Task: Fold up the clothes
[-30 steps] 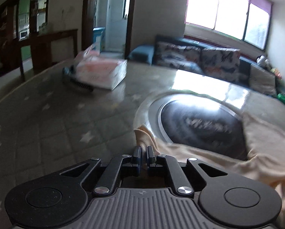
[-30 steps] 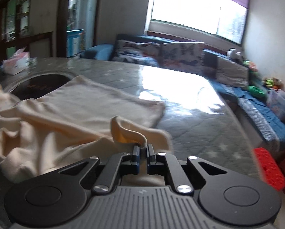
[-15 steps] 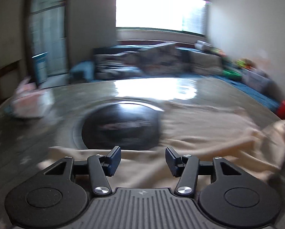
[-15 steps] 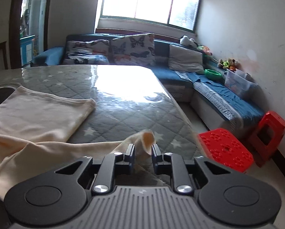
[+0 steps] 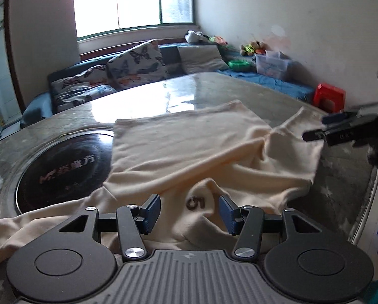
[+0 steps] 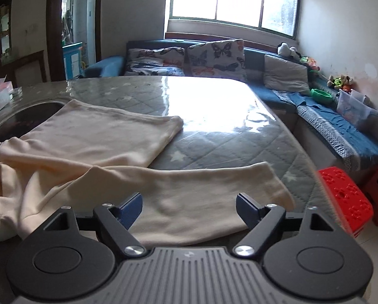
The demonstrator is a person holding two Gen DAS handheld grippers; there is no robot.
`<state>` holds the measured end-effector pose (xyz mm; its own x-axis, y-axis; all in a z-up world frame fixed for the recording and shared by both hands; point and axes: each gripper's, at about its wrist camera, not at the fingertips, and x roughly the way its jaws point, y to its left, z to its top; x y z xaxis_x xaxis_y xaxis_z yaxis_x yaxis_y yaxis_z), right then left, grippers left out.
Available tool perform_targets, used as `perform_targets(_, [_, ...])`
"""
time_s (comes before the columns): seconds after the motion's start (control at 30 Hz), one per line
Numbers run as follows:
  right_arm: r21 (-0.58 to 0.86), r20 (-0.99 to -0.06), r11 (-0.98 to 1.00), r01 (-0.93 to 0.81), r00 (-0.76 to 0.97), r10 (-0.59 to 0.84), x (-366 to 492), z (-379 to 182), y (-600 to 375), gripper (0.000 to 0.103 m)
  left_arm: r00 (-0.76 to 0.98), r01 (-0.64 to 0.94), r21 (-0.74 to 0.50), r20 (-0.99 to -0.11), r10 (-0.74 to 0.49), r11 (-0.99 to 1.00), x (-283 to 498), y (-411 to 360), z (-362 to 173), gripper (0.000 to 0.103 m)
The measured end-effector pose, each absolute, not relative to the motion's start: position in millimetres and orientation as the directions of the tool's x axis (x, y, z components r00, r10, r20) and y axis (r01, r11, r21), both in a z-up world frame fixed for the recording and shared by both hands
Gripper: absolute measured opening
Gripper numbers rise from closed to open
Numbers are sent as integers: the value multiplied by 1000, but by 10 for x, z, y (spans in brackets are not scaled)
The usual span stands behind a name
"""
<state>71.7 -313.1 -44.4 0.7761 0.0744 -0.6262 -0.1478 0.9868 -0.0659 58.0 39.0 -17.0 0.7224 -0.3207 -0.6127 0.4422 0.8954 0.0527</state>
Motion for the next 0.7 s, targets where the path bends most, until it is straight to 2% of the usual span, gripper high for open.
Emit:
perform_targets(0.03, [-67, -630, 987, -148, 773, 73, 721, -458, -3125, 88, 715, 446, 56, -622, -318, 893, 589, 376, -204, 48])
perform_targets(0.1, [-68, -643, 987, -148, 762, 70, 745, -497, -3135, 89, 701, 457, 49, -635, -325, 888, 558, 373, -233, 29])
perform_targets(0.2, [-75, -665, 987, -144, 745, 58, 781, -561, -3159, 91, 687, 486, 45, -637, -350, 873, 471, 380, -230, 16])
perform_targets(0.27, [-59, -671, 989, -133, 739, 60, 783, -582, -3225, 94, 677, 505, 42, -639, -366, 862, 413, 384, -227, 12])
perform_targets(0.63, [-113, -676, 986, -120, 737, 13, 697, -518, -3381, 95, 625, 595, 37, -650, -432, 803, 134, 432, -210, 11])
perform_targets(0.7, [-123, -664, 981, -152, 747, 33, 635, -458, -3314, 102, 631, 589, 51, -652, -420, 807, 144, 454, -200, 17])
